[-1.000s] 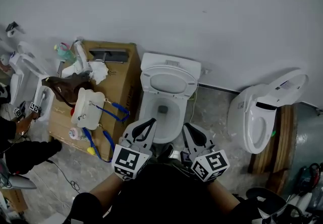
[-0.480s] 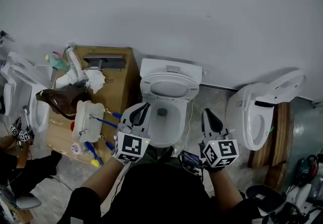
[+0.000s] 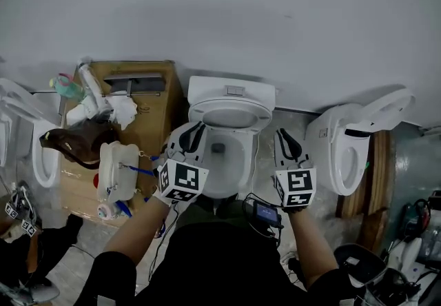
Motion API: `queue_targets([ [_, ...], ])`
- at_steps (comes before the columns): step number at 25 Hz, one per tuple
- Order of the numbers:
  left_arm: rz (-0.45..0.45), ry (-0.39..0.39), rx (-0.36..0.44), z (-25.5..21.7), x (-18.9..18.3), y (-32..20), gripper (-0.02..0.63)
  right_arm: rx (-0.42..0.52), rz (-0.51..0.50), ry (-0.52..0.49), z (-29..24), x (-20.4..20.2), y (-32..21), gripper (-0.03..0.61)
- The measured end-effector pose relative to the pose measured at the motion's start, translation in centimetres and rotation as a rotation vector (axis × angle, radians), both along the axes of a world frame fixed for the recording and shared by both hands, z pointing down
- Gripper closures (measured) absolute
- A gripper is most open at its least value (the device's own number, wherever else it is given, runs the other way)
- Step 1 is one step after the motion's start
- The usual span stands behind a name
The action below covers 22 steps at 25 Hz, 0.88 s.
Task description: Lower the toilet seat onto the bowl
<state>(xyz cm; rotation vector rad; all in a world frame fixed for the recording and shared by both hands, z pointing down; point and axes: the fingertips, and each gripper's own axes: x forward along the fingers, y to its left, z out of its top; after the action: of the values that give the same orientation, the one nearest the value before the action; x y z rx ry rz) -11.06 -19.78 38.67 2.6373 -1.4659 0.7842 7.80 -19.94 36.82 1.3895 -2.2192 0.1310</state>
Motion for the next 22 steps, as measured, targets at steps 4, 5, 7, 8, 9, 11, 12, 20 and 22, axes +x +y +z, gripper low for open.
queue_targets([
  [4,-0.020,-0.033,-0.001,1.5,-0.3,-1.6,0.591,-0.022,-0.086,0.055,2.0,-1.7,-1.5,0.543],
  [5,-0.023,-0.045,-0.001,1.8,-0.3,-2.1,0.589,-0.026,-0.102,0.063,2.5,-1.9,-1.9,0.543],
  [7,-0.025,-0.064,-0.016,2.5,0.0,-2.8,0.572,-0.033,-0.133,0.079,3.4,-2.1,-2.7,0.543],
  [8,-0.024,-0.072,-0.034,3.0,0.2,-3.2,0.548,-0.036,-0.149,0.084,3.8,-2.1,-3.1,0.541],
  [9,-0.020,-0.081,-0.058,3.6,0.4,-3.5,0.519,-0.042,-0.163,0.089,4.2,-2.2,-3.6,0.535],
  [11,-0.005,-0.100,-0.108,4.8,1.0,-4.2,0.460,-0.063,-0.187,0.096,5.2,-2.4,-4.5,0.478],
  [12,0.003,-0.110,-0.126,5.3,1.3,-4.5,0.443,-0.076,-0.198,0.102,5.7,-2.4,-4.9,0.454],
  [20,0.069,-0.211,-0.107,8.6,3.6,-7.2,0.437,-0.093,-0.269,0.223,10.1,-2.4,-7.6,0.442],
  [22,0.076,-0.237,-0.122,9.8,3.8,-7.8,0.437,-0.090,-0.287,0.260,11.4,-2.5,-8.3,0.442],
])
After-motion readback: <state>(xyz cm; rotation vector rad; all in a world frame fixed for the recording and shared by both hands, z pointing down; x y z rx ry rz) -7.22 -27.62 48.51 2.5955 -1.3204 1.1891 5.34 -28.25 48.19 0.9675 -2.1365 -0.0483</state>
